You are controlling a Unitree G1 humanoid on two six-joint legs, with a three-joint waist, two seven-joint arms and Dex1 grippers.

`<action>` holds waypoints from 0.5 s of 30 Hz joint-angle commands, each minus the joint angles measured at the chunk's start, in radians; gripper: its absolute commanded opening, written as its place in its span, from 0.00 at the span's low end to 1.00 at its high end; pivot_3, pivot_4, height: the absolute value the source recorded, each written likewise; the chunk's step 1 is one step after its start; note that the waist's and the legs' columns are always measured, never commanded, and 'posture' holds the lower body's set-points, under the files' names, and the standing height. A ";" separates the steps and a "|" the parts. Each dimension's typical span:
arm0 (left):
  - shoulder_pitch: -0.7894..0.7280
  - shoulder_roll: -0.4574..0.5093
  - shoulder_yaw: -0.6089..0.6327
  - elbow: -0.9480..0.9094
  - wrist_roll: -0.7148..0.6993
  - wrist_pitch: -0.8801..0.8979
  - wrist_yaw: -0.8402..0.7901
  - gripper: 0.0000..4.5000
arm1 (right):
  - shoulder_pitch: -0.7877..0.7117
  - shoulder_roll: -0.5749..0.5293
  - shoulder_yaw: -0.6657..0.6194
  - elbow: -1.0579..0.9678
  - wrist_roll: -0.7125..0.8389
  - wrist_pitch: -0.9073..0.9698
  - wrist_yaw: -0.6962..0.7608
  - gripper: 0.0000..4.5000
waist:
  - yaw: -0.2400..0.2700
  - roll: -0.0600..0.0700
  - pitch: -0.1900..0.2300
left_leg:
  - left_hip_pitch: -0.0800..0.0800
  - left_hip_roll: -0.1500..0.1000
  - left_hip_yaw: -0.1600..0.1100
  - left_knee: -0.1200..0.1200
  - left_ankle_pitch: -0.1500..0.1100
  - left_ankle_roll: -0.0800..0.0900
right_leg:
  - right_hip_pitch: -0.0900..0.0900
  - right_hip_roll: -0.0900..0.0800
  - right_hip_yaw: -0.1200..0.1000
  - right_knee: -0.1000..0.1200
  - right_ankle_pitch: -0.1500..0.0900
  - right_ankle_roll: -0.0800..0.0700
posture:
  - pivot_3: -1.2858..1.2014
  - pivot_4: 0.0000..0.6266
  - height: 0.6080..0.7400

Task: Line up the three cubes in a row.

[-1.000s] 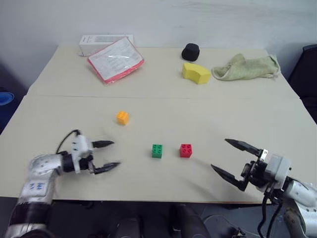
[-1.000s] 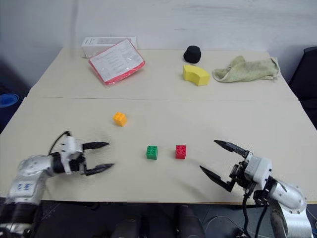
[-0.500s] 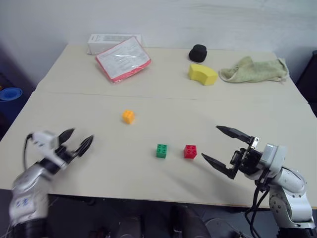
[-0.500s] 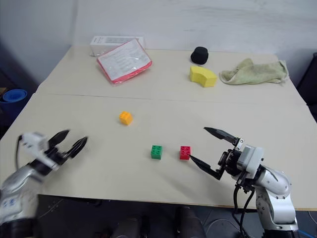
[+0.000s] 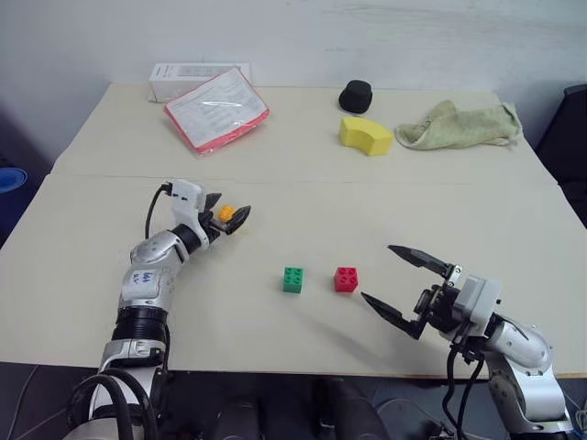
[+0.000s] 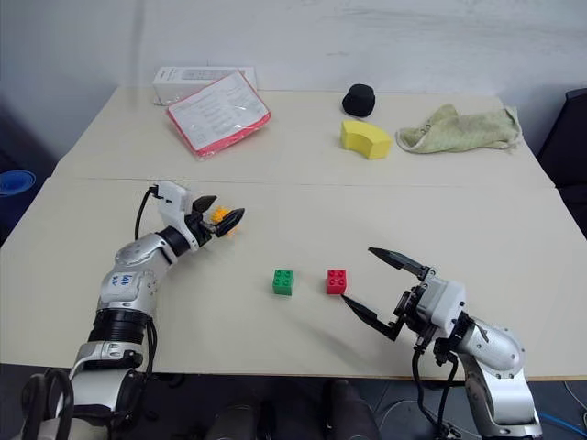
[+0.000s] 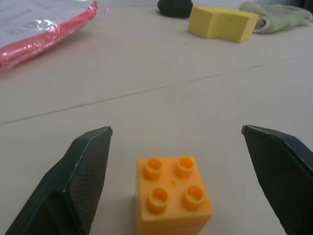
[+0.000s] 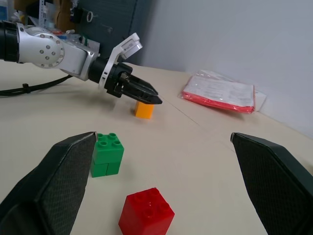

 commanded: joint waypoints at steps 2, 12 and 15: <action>-0.010 0.020 -0.008 0.013 0.017 -0.027 -0.032 0.74 | 0.035 0.013 -0.010 -0.056 -0.014 -0.036 -0.038 1.00 | 0.002 0.000 0.000 | 0.000 0.000 0.000 0.000 0.000 0.000 | 0.000 0.000 0.000 0.000 0.000 0.000 | 0.52 0.24 1.00; -0.052 0.191 -0.021 0.069 -0.018 -0.028 -0.362 0.33 | 0.012 0.007 -0.004 -0.047 0.002 -0.037 -0.048 1.00 | -0.002 0.000 0.000 | 0.000 0.000 0.000 0.000 0.000 0.000 | 0.000 0.000 0.000 0.001 0.000 0.000 | 0.52 0.24 1.00; -0.065 0.265 -0.080 0.059 -0.032 -0.101 -0.634 0.33 | 0.006 -0.003 -0.008 -0.035 0.012 -0.037 -0.029 1.00 | 0.000 0.000 0.000 | -0.001 0.000 0.000 0.000 0.000 0.000 | -0.001 0.000 0.000 0.001 0.000 0.000 | 0.52 0.24 1.00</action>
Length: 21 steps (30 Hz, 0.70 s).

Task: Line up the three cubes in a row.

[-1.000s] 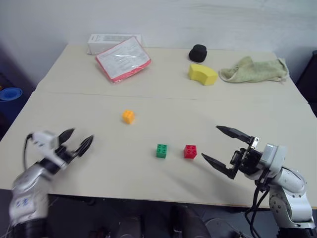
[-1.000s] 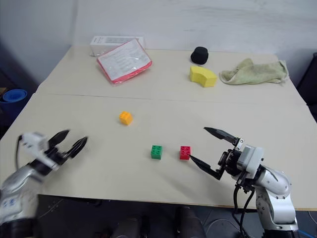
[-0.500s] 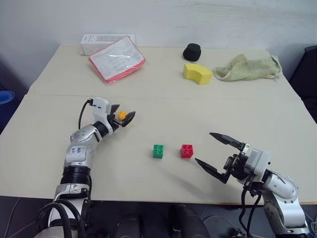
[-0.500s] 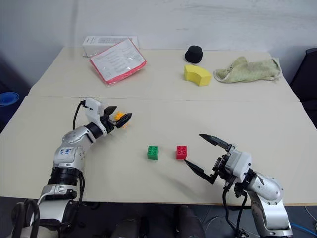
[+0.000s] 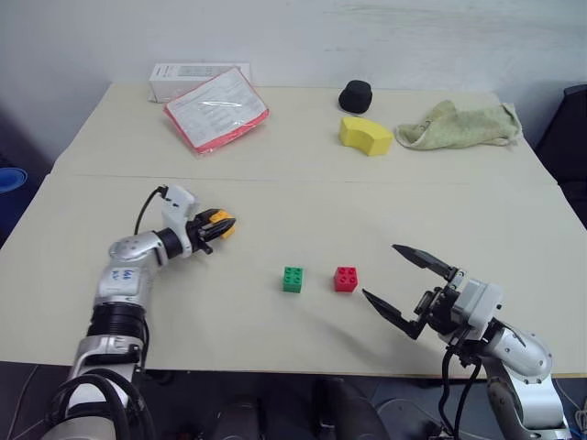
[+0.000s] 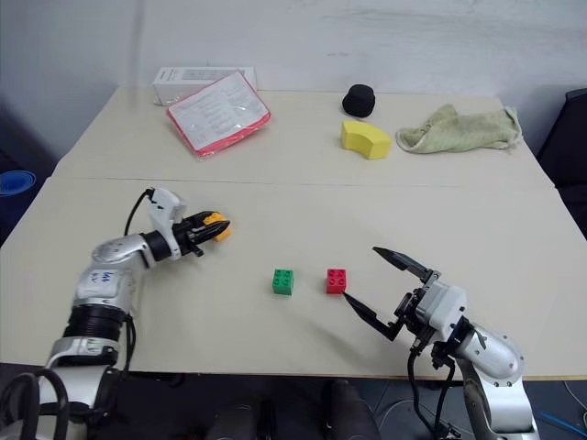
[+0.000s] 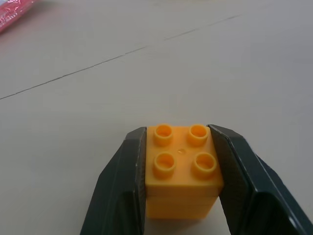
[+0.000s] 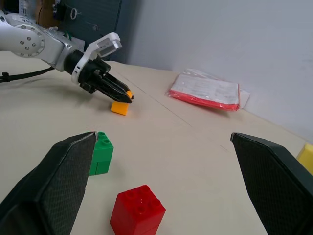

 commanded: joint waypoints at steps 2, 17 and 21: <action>-0.035 0.101 -0.112 -0.019 -0.001 -0.189 -0.438 0.33 | -0.010 -0.027 -0.009 -0.007 0.038 -0.016 0.040 1.00 | 0.002 0.000 0.000 | 0.000 -0.001 0.000 0.000 0.000 0.000 | 0.000 0.000 0.000 -0.001 0.000 0.000 | 0.52 0.24 1.00; -0.156 0.009 -0.251 0.297 0.024 -0.543 -0.689 0.33 | 0.030 -0.057 -0.036 0.002 0.046 -0.015 0.075 1.00 | -0.001 0.000 0.000 | -0.001 0.000 0.000 0.003 -0.001 0.002 | 0.000 0.001 0.000 0.000 0.000 0.000 | 0.52 0.24 1.00; -0.143 0.038 -0.310 0.283 -0.009 -0.524 -0.690 0.33 | 0.030 -0.066 -0.046 0.006 0.047 -0.015 0.074 1.00 | 0.000 0.000 0.000 | -0.001 0.000 0.000 0.003 -0.001 0.002 | 0.000 0.000 0.000 0.000 0.000 0.000 | 0.52 0.24 1.00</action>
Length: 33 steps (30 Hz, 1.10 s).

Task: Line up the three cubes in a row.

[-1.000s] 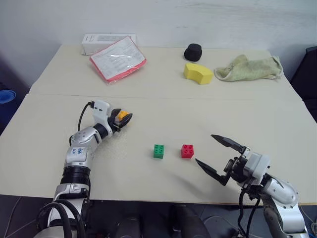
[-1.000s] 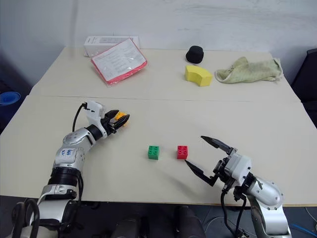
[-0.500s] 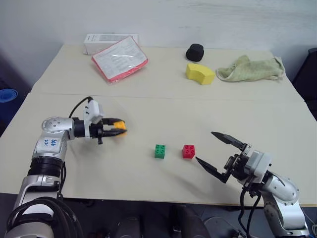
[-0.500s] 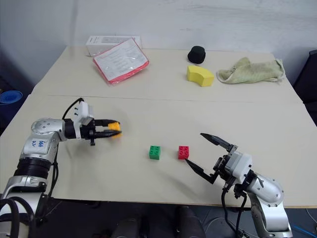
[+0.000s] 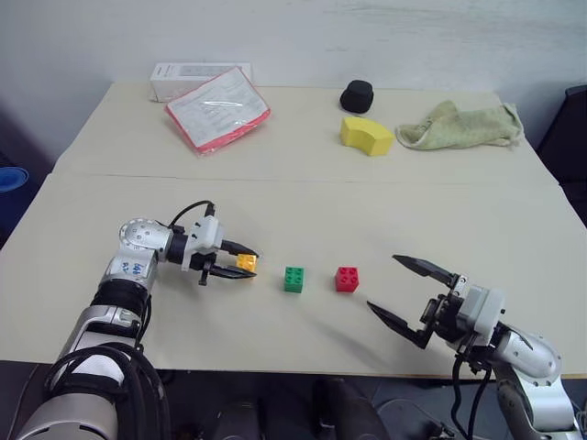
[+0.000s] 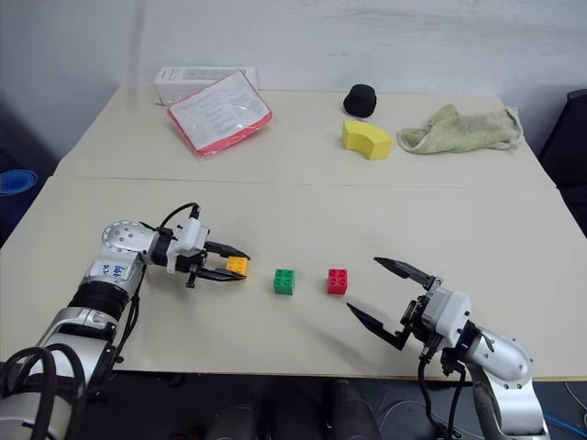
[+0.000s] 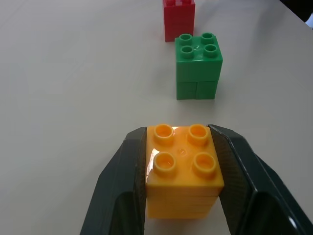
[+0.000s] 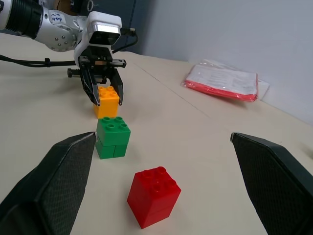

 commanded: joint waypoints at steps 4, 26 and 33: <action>0.004 0.070 -0.078 -0.004 -0.051 0.003 -0.112 0.33 | -0.003 -0.024 -0.036 -0.016 0.021 -0.017 0.001 1.00 | -0.001 0.000 0.000 | 0.000 0.000 0.000 0.000 0.000 0.000 | 0.000 0.000 0.000 0.000 0.000 0.000 | 0.52 0.24 1.00; 0.387 0.320 0.214 -0.237 -0.083 0.028 0.084 0.85 | -0.017 -0.309 -0.173 0.050 0.185 0.198 0.241 1.00 | -0.016 0.000 0.000 | 0.000 0.002 -0.001 0.000 -0.003 0.005 | 0.000 -0.001 0.000 0.000 0.000 0.000 | 0.52 0.24 1.00; 0.691 0.322 0.364 -0.537 -0.101 0.178 0.269 0.85 | -0.114 -0.349 -0.133 0.263 0.086 0.112 0.371 1.00 | 0.000 0.001 0.000 | 0.000 0.001 -0.002 -0.001 -0.006 0.009 | 0.001 -0.004 0.000 -0.001 0.000 0.000 | 0.52 0.24 1.00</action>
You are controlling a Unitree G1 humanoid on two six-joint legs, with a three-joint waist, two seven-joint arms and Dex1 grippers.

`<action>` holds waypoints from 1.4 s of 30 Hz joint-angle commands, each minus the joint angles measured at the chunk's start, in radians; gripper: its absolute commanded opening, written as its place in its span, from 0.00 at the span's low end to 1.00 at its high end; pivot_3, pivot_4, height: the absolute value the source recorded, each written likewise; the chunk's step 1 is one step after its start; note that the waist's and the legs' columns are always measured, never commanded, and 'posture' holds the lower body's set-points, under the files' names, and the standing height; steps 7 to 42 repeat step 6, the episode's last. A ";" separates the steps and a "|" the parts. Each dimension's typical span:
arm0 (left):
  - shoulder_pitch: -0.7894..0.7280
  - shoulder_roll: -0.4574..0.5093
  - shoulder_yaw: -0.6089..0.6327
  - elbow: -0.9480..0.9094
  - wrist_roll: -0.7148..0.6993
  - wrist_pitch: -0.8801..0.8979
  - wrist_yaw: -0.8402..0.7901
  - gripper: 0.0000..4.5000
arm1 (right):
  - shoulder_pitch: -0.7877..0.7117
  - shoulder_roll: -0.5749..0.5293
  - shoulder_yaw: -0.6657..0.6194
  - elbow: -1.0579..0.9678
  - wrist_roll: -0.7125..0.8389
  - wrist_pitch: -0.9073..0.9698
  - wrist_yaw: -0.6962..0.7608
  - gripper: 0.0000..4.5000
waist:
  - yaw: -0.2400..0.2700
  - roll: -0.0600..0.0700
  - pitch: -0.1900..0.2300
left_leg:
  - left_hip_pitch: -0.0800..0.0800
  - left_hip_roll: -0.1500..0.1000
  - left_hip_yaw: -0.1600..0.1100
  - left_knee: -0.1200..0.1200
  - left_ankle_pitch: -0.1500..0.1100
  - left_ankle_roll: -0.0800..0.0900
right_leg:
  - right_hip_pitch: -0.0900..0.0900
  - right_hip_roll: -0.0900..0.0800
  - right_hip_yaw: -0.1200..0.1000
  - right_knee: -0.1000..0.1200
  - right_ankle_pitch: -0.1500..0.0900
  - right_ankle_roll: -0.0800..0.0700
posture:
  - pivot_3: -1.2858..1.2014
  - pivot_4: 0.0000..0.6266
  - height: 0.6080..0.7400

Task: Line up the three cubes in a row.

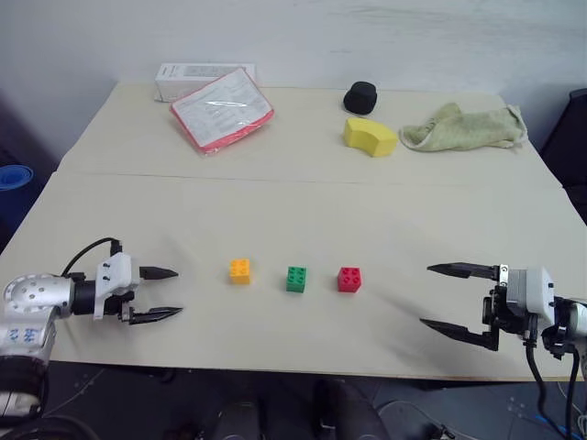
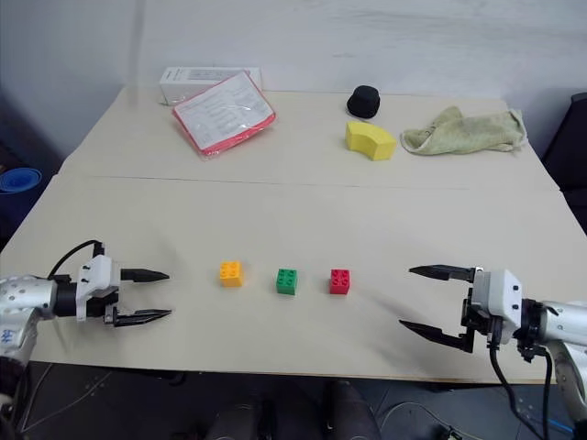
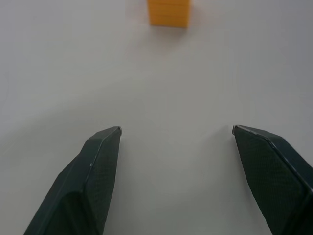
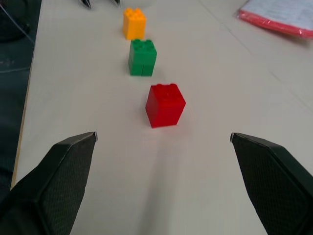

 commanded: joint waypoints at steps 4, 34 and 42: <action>0.196 -0.012 0.146 -0.267 -0.102 0.142 0.094 0.85 | -0.070 0.076 0.027 0.136 -0.032 -0.119 0.067 1.00 | -0.001 0.000 0.000 | 0.000 0.001 0.000 -0.002 0.000 -0.001 | 0.000 0.001 0.000 0.000 0.000 0.000 | 0.52 0.24 1.00; 0.227 -0.022 0.169 -0.314 -0.115 0.166 0.114 0.85 | -0.080 0.093 0.031 0.158 -0.038 -0.125 0.068 1.00 | -0.001 0.001 0.000 | 0.000 0.000 0.000 -0.002 0.000 -0.002 | 0.000 0.001 0.000 0.000 0.000 0.000 | 0.52 0.24 1.00; 0.227 -0.022 0.169 -0.314 -0.115 0.166 0.114 0.85 | -0.080 0.093 0.031 0.158 -0.038 -0.125 0.068 1.00 | -0.001 0.001 0.000 | 0.000 0.000 0.000 -0.002 0.000 -0.002 | 0.000 0.001 0.000 0.000 0.000 0.000 | 0.52 0.24 1.00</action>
